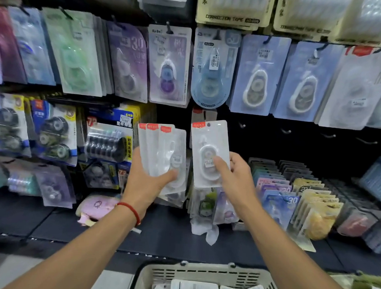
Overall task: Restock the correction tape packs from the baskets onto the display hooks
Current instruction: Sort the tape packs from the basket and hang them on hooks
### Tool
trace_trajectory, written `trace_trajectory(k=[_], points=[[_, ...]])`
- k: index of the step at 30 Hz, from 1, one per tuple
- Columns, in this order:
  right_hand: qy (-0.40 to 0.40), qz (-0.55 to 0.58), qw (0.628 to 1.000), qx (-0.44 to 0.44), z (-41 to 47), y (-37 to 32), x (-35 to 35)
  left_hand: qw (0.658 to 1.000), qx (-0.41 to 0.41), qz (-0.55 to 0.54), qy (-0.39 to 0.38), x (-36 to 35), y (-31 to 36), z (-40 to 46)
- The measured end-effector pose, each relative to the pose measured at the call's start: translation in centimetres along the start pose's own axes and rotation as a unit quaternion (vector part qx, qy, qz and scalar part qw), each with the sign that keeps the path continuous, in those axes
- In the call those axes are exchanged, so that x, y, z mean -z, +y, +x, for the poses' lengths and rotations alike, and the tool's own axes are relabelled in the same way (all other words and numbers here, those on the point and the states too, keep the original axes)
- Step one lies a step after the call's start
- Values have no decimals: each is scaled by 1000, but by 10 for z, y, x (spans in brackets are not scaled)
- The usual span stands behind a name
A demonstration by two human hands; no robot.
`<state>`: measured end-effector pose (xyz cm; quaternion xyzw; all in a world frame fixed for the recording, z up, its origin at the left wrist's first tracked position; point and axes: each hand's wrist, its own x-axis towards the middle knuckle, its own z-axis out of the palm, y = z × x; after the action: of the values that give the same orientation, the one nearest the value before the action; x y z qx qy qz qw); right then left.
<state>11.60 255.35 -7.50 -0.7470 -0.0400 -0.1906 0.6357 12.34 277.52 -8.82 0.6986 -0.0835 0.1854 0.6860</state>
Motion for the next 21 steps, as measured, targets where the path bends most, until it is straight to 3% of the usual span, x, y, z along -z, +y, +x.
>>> trace_trajectory(k=[8,21], points=[[27,25,999,12,26,4,-13,997,-65,49,4,9,-5,2],[98,19,994,41,15,-4,-26,996,-84,26,16,19,2,0]])
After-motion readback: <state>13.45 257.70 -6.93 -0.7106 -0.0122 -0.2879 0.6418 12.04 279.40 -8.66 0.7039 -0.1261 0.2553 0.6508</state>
